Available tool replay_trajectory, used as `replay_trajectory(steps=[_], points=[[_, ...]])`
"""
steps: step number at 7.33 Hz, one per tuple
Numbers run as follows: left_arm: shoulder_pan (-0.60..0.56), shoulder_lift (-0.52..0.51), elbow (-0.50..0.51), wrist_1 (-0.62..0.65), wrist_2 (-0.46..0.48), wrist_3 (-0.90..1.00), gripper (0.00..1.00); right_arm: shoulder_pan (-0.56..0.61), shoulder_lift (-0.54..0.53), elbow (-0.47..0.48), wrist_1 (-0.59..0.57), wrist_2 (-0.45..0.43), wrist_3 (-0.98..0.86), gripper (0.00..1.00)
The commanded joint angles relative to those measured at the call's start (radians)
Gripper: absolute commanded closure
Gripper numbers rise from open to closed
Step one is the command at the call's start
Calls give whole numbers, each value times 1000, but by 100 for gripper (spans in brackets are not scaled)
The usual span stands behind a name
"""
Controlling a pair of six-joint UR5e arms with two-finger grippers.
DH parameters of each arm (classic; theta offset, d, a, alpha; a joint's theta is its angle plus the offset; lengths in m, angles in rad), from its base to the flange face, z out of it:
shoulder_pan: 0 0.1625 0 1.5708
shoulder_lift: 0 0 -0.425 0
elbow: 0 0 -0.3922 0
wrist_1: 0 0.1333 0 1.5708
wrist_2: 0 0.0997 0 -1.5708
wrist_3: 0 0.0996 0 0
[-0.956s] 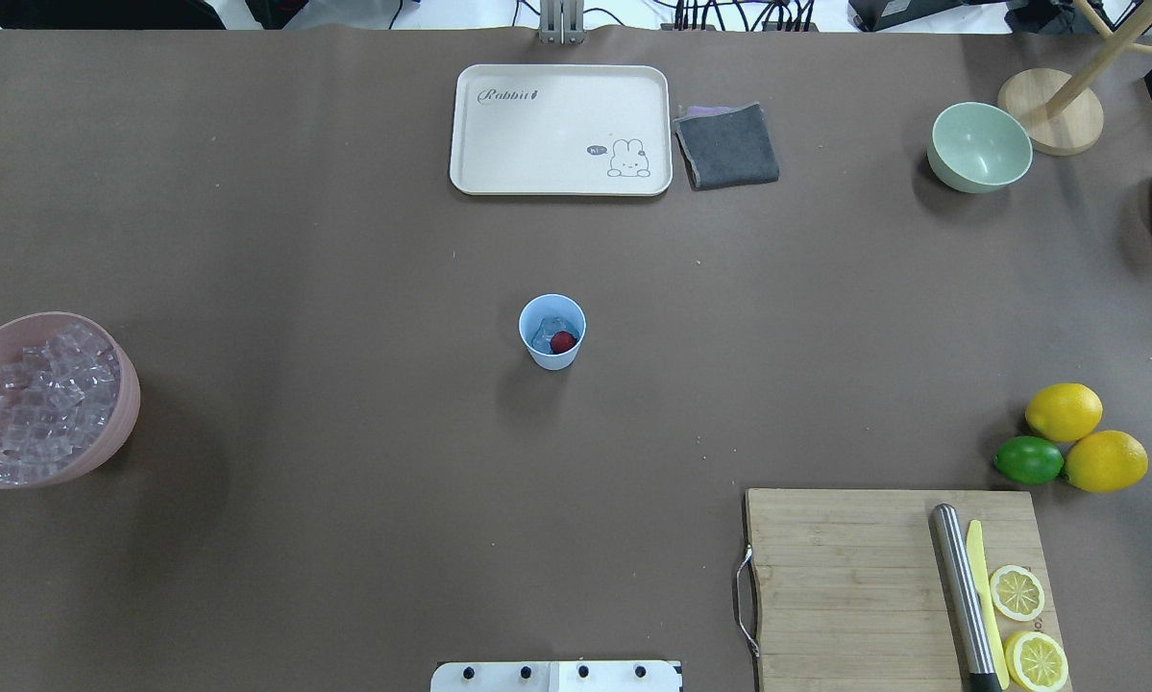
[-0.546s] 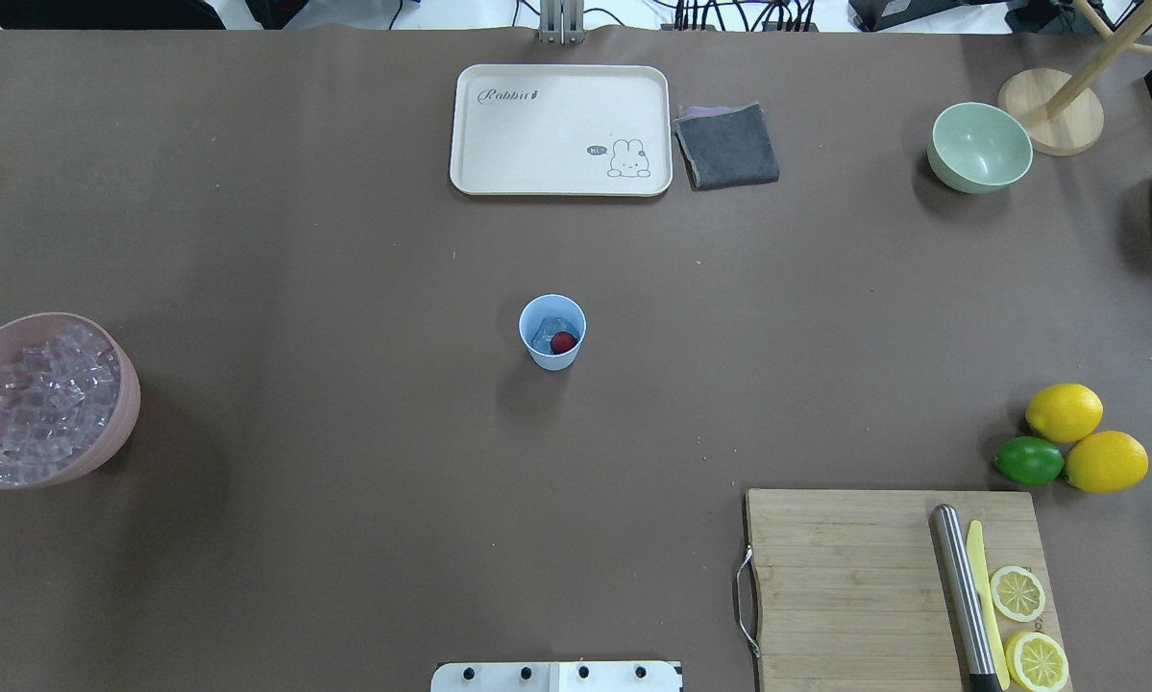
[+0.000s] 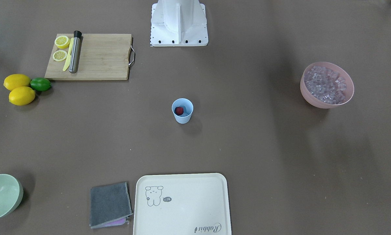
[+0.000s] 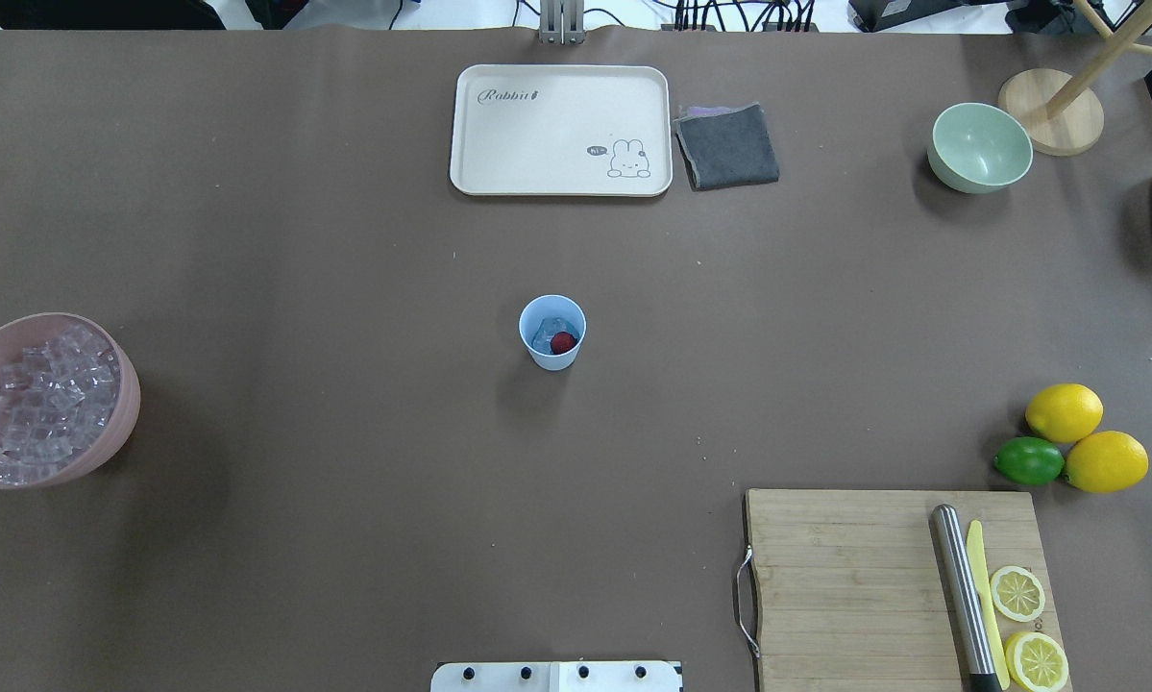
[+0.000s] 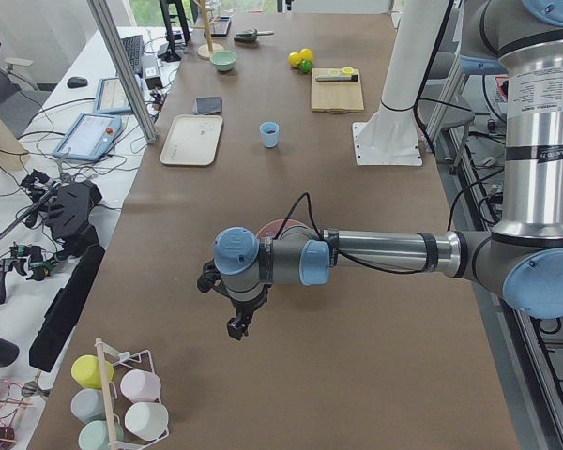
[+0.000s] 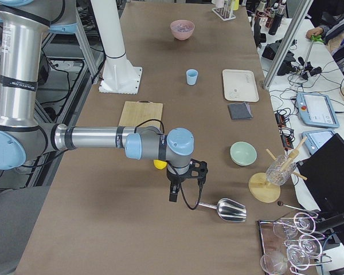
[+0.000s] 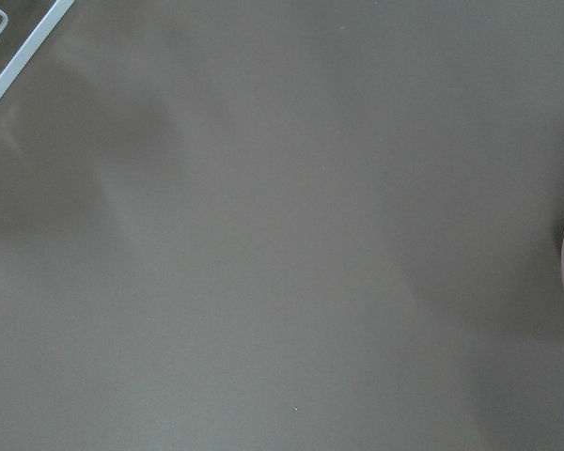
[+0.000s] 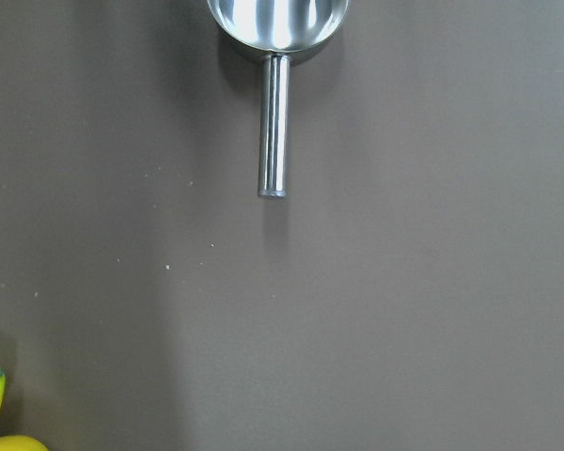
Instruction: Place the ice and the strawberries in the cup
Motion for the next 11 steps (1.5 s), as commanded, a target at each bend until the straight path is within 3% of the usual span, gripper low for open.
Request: replay_trajectory(steps=[1, 3, 11], points=[[1, 1, 2, 0, -1, 1, 2, -20, 55, 9, -83, -92, -44, 0], [3, 1, 1, 0, -1, 1, 2, -20, 70, 15, -94, -86, 42, 0], [4, -2, -2, -2, -3, -1, 2, -33, 67, 4, -4, -27, 37, 0]])
